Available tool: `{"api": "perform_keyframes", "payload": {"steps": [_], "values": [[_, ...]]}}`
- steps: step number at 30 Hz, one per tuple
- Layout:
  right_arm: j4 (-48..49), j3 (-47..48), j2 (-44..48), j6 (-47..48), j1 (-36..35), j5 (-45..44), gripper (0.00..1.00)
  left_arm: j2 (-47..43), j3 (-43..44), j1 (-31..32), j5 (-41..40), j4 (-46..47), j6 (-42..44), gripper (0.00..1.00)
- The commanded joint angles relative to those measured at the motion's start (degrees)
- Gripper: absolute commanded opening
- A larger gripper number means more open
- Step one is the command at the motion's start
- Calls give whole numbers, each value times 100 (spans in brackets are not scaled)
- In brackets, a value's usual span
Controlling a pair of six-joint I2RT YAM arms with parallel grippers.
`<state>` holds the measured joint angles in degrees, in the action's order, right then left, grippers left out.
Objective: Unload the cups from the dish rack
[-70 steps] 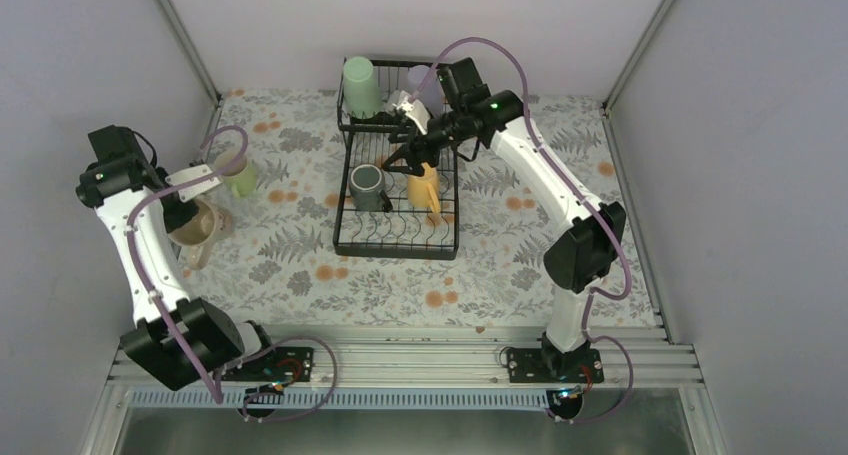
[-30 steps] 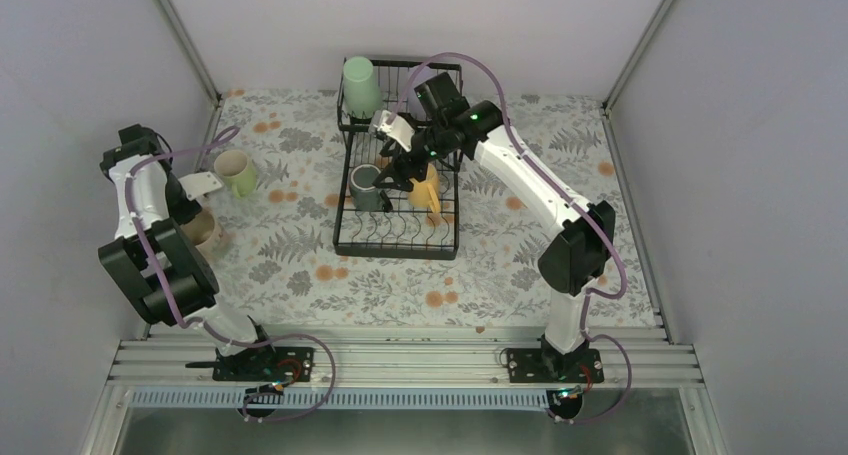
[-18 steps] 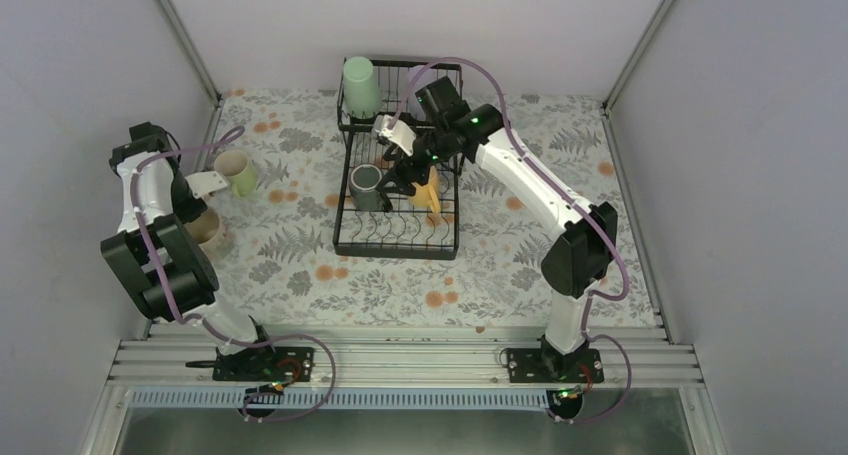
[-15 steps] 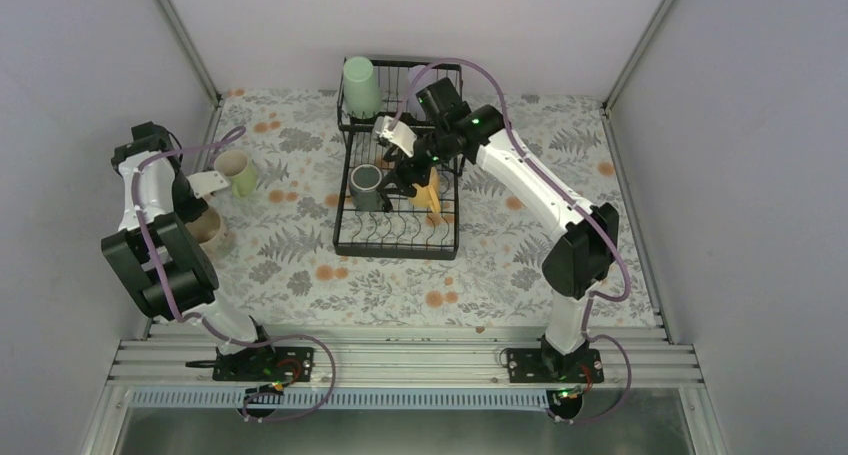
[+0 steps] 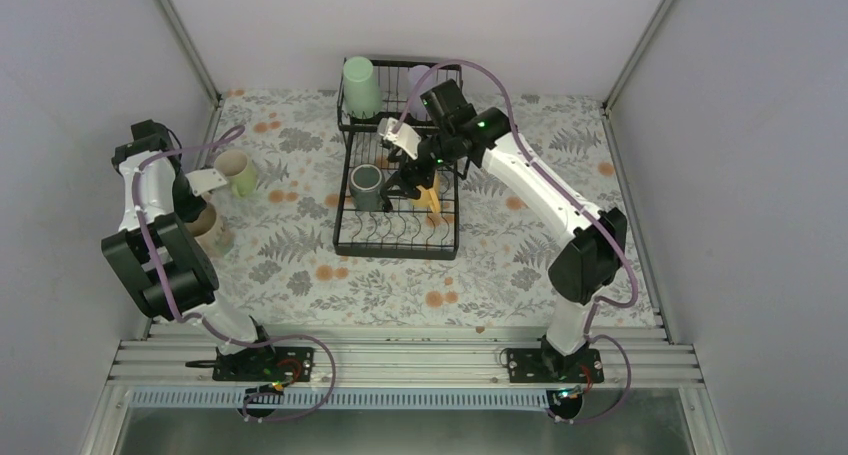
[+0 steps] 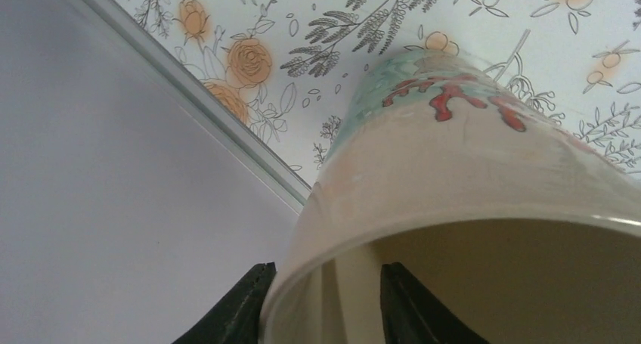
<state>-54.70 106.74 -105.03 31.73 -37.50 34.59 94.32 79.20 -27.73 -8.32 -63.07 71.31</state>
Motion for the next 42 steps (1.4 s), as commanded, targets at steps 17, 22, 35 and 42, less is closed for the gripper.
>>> {"api": "perform_keyframes", "payload": {"steps": [17, 22, 35, 42], "values": [[1422, -1574, 601, -144, -515, -1475, 87, -585, 824, 100, 211, -450, 30, 69], [2096, -1983, 488, -414, -602, -1795, 86, -901, 1414, 157, 681, -491, -44, 78], [2769, -1902, -639, -684, -653, -2180, 81, -2665, 529, 452, 4527, 2112, -3016, 100], [2961, -1743, -1024, -729, -653, -2404, 80, -3019, -32, 476, 5199, 3125, -3985, 100]]}}
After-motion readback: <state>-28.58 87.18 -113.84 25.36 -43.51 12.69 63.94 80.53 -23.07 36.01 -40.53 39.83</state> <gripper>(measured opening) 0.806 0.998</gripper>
